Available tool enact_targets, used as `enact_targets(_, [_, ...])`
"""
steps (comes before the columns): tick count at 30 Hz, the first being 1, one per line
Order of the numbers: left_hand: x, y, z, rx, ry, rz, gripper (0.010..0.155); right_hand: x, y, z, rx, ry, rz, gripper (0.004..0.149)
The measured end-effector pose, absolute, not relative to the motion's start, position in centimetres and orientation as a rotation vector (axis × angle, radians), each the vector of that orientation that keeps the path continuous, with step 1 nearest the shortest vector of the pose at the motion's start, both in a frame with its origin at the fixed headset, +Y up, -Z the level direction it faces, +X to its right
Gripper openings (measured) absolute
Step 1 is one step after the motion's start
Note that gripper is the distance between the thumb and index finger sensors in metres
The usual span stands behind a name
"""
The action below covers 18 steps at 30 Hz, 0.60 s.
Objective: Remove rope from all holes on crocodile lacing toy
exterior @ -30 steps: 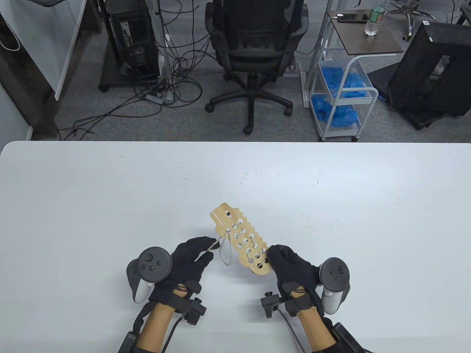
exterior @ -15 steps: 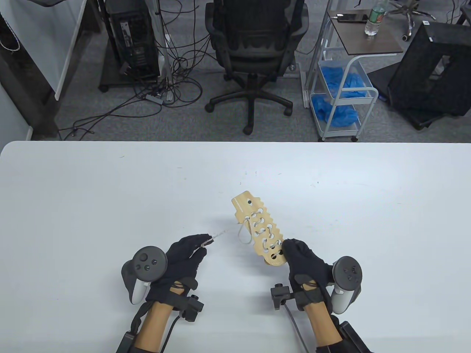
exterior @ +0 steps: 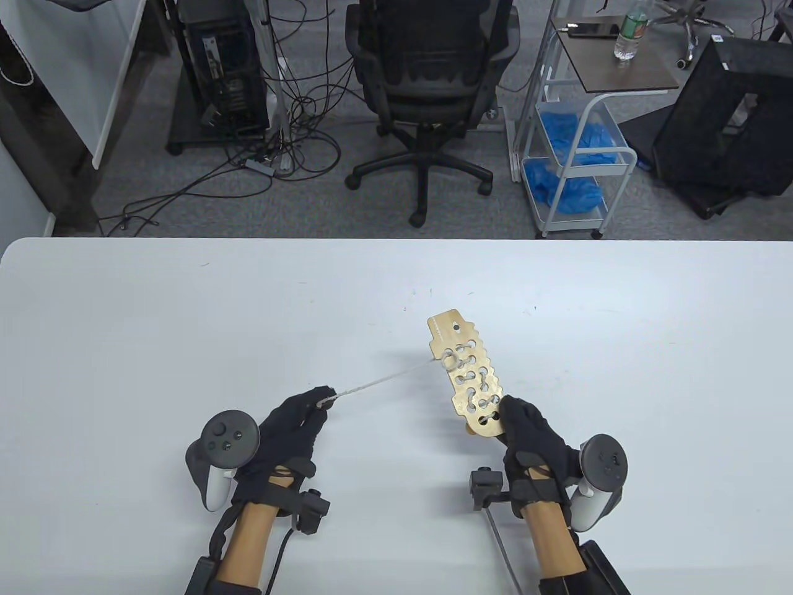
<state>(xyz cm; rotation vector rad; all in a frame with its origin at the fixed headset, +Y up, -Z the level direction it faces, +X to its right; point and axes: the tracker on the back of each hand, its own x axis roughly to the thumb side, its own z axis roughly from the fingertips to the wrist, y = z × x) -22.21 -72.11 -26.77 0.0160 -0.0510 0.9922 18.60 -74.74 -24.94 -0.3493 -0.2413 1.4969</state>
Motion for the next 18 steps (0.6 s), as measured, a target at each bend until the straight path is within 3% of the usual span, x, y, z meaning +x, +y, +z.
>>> enact_targets(18, [-25.3,-72.9,-26.9,0.034,0.083,1.086,0.048,19.5,-74.9,-24.8,-0.406,-0.26,1.437,0.045])
